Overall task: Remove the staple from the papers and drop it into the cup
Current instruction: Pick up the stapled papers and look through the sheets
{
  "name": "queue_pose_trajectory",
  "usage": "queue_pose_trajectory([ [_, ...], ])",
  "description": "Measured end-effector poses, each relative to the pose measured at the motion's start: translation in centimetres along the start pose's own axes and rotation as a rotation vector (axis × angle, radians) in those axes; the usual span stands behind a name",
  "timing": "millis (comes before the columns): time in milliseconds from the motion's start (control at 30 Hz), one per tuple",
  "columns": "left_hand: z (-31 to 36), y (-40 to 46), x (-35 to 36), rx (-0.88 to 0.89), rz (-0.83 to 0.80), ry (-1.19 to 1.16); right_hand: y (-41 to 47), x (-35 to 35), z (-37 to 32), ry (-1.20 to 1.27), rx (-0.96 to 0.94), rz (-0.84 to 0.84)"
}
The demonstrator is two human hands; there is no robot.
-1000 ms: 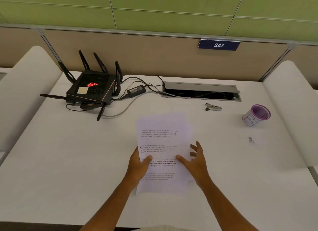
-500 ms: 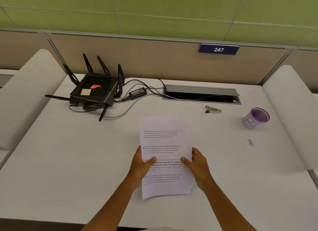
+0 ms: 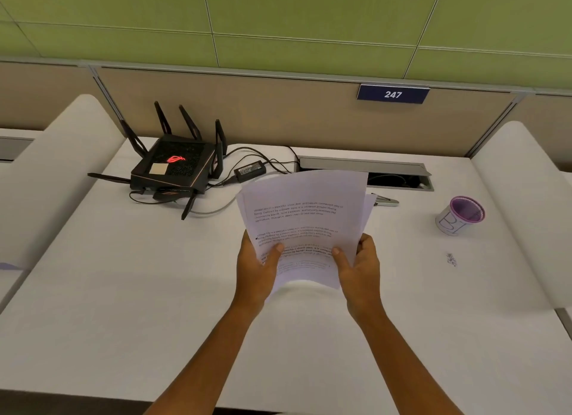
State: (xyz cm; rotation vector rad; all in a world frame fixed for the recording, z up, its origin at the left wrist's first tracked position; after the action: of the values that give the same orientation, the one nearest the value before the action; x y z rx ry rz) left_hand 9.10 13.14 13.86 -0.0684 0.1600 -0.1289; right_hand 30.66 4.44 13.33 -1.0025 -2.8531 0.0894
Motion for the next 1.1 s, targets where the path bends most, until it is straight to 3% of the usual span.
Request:
queue_pose_trajectory([
  [333, -3.9, -1.9, 0.3, -0.075, -0.001, 0.065, -2.1, 0.3, 3.8, 0.039, 0.088, -0.007],
  [567, -2.3, -1.9, -0.5, 0.012, 0.060, 0.058, -2.0, 0.3, 2.8, -0.021, -0.014, 0.005],
  [1100, -4.4, -1.8, -0.1, -0.111, 0.044, 0.038, -2.3, 1.0, 5.0, -0.047, 0.035, -0.037],
])
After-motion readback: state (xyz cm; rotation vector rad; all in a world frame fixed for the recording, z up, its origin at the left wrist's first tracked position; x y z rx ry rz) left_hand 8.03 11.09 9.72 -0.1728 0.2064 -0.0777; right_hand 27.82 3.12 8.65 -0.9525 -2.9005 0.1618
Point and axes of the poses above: each hand's wrist, its own y-axis towards the middle knuckle, its own x-axis out of the palm, z = x × y, the point moved 7 cm from there along y, towards the middle knuckle, and after that the axes turned 10 degrees about y, right-handed, at the moved point
